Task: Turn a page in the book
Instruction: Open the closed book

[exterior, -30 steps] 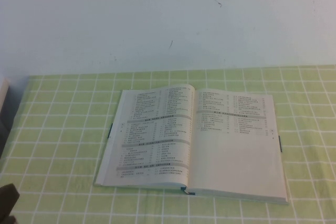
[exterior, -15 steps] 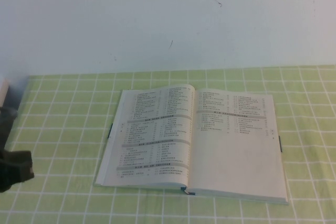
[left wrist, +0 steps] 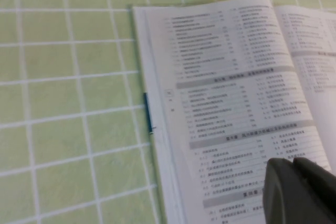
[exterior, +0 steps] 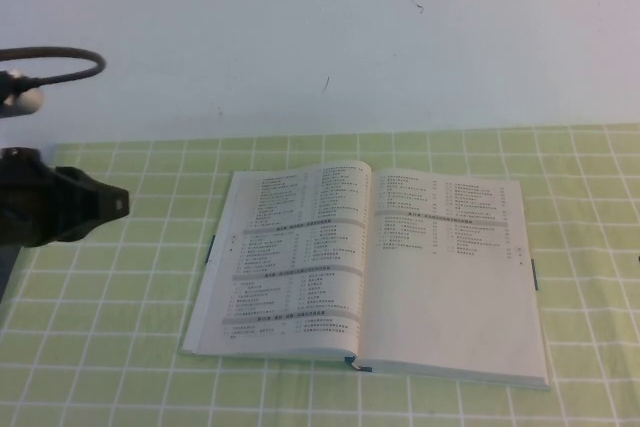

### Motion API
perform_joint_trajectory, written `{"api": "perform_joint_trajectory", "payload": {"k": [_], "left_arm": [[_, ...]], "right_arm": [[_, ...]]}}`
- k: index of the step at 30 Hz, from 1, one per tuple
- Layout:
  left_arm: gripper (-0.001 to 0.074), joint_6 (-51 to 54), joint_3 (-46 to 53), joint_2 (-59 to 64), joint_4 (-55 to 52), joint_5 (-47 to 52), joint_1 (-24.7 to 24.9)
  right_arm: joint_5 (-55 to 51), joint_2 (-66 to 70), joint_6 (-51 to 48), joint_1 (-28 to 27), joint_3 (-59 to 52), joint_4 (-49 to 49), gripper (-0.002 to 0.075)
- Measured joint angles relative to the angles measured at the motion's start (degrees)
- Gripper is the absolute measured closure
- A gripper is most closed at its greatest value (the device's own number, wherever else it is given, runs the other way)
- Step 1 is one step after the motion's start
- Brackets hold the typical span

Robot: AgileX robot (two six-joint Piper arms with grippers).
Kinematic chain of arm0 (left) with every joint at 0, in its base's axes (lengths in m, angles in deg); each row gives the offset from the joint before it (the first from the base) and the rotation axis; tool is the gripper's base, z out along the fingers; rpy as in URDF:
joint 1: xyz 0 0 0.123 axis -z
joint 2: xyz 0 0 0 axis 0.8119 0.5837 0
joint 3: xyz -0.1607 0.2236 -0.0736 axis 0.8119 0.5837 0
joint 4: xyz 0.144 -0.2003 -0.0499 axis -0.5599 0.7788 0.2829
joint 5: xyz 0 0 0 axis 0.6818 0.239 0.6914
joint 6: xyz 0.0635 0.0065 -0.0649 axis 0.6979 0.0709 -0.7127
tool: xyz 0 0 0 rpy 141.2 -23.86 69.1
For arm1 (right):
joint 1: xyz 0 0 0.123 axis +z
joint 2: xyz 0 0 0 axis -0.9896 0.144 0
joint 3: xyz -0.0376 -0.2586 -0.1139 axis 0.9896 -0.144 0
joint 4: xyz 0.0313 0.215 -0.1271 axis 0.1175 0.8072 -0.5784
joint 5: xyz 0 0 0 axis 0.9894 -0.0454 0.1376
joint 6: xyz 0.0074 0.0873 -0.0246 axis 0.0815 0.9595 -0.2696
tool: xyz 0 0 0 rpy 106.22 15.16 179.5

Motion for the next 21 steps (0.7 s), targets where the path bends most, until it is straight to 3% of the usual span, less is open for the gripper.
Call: {"api": "perform_joint_trajectory", "payload": {"k": [4,8,13,21], "left_arm": [[0.0739,0.01,-3.04,4.91,-2.30,-2.64,6.84],[0.0739,-1.51,-5.11,9.32,-4.67,-5.98,11.61],[0.0739,-2.35,-6.81,13.76,-5.04,-8.33,12.90],[0.0739,-0.42,-7.59,19.62,1.34,-8.53,14.09]], "right_arm": [[0.58,3.64,2.89,4.69,3.91,-2.85,0.0729],[1.97,7.84,10.20,9.40,7.87,-11.92,0.0729],[4.15,12.63,12.19,10.07,9.52,-19.13,0.0729],[9.60,18.43,15.23,10.07,9.64,-18.20,0.0727]]}}
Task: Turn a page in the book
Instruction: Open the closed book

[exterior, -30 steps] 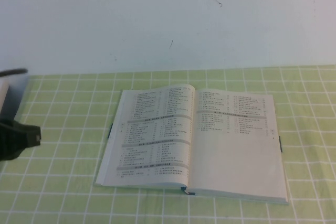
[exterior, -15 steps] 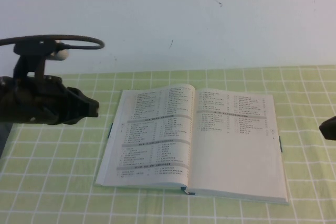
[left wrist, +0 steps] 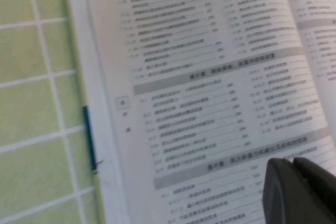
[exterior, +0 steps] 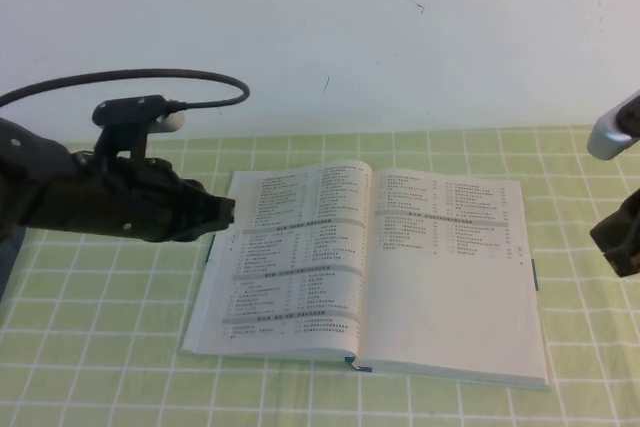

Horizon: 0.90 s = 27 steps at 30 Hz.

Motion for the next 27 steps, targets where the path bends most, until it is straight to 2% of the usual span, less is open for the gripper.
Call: {"api": "perform_joint_trajectory", "payload": {"k": [3,9,11,20,27], "left_arm": [[0.0739,3.71,-1.62,1.61,3.45,-0.12,2.86],[0.0739,6.06,-8.36,7.99,4.94,-1.28,9.35],[0.0739,6.16,-10.79,11.02,5.07,-1.13,10.50],[0.0739,4.22,-16.37,24.17,3.41,1.84,11.64],[0.0739,-4.27,-17.81,25.51,-4.05,2.58,11.64]], "right_arm": [[0.72,3.18,0.63,0.00,-0.01,2.48,0.0682],[2.20,10.08,0.89,0.00,1.50,7.90,0.0390],[2.66,12.13,0.99,0.00,2.92,9.29,0.0344],[3.95,20.61,8.61,0.08,9.34,12.00,0.0340],[4.72,27.31,14.49,-0.40,9.81,12.00,0.0342]]}}
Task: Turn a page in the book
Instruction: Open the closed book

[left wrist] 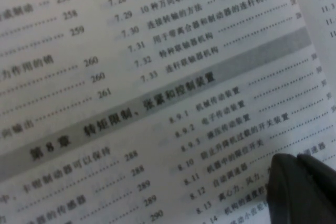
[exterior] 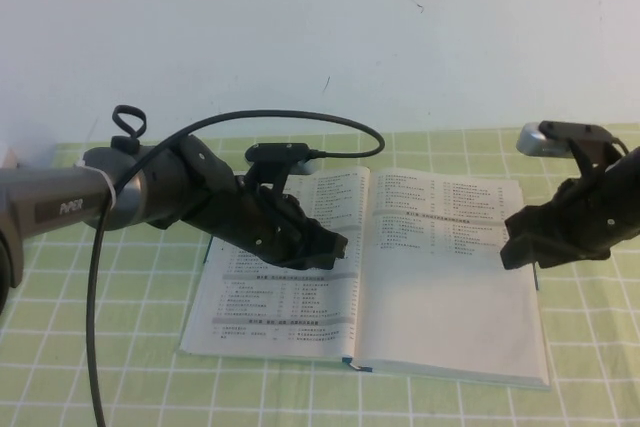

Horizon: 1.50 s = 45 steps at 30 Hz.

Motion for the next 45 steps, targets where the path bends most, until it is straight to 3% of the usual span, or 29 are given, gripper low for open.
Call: {"api": "perform_joint_trajectory", "payload": {"k": [10,19,45], "left_arm": [[0.0739,-1.65,-0.24,0.00,-1.57,0.00,0.04],[0.0739,-1.76,-0.24,0.00,-2.18,-0.22,0.13],[0.0739,-1.76,-0.24,0.02,-2.85,-0.34,0.13]], "right_arm": [[2.21,4.24,0.38,-1.39,0.24,2.73,0.0343],[3.05,6.10,-6.42,-1.55,0.51,10.98,0.0347],[3.31,6.36,-7.58,-1.73,0.60,17.64,0.0381]]}}
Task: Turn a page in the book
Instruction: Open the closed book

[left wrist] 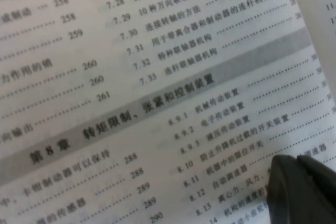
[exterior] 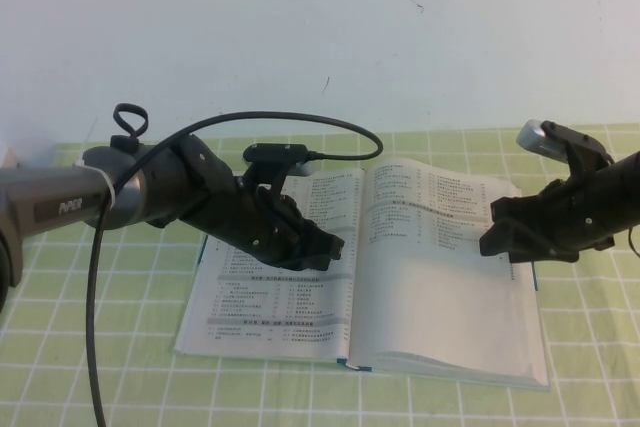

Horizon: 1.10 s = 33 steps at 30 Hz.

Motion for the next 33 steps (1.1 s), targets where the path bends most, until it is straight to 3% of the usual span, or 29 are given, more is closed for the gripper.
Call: {"api": "perform_joint_trajectory", "payload": {"k": [21,33], "left_arm": [[0.0739,0.00,0.12,-0.83,-1.83,-0.23,0.00],[0.0739,1.75,0.80,-6.78,-6.92,0.55,0.00]], "right_arm": [[-0.71,1.55,-3.22,0.00,0.38,4.49,0.0382],[-3.08,2.24,-13.00,0.00,0.38,16.20,0.0382]]}}
